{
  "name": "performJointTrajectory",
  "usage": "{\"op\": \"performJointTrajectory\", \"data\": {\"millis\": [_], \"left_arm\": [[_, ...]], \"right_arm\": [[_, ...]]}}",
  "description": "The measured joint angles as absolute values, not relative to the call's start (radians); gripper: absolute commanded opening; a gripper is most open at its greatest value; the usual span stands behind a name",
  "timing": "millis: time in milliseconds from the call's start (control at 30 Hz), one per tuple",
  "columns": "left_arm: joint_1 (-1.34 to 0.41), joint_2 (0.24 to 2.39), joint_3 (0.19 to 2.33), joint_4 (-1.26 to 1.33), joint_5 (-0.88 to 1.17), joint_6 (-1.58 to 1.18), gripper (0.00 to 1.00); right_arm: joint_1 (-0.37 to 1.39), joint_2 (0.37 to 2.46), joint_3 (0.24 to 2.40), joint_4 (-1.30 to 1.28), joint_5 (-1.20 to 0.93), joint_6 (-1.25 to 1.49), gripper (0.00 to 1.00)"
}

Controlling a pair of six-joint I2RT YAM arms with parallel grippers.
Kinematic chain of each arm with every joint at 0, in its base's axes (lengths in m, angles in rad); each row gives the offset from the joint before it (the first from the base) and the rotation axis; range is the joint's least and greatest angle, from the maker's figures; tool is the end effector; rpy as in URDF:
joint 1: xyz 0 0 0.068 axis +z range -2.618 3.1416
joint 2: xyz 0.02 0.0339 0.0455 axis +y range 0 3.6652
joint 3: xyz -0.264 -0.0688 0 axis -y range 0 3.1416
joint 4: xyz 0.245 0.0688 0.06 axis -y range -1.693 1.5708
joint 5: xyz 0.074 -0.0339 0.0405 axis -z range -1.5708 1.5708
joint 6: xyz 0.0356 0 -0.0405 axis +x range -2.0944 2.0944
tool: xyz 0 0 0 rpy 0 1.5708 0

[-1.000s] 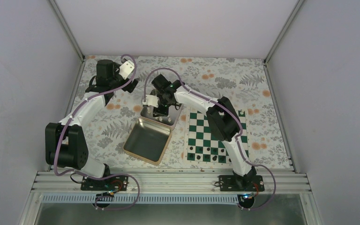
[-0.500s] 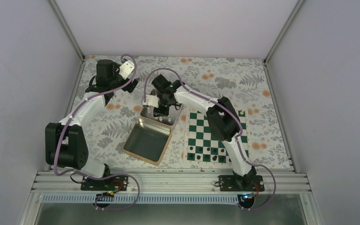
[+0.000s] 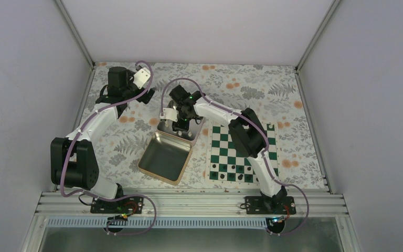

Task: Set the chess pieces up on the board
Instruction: Pick up the chess piece from the storage box.

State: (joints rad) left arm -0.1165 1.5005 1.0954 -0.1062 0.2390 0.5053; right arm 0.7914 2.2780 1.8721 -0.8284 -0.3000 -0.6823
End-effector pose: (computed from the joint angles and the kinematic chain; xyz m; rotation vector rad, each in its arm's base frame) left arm 0.3417 -0.0485 0.2823 0.7685 1.9180 -0.0097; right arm 0.3271 0.3460 0.1706 -1.9273 2.0176 0.4468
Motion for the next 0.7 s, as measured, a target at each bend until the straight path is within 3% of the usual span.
{"op": "performJointTrajectory", "data": {"millis": [167, 500, 700], "left_arm": [[-0.117, 1.501, 1.095, -0.106, 0.240, 0.505, 1.00], [-0.117, 1.501, 1.095, -0.106, 0.240, 0.505, 1.00], [-0.117, 1.501, 1.095, -0.106, 0.240, 0.505, 1.00]], "right_arm": [[0.791, 2.279, 1.872, -0.823, -0.296, -0.679, 0.08], [0.791, 2.264, 1.865, -0.824, -0.292, -0.679, 0.06], [0.764, 2.130, 1.839, -0.833, -0.260, -0.669, 0.06]]}}
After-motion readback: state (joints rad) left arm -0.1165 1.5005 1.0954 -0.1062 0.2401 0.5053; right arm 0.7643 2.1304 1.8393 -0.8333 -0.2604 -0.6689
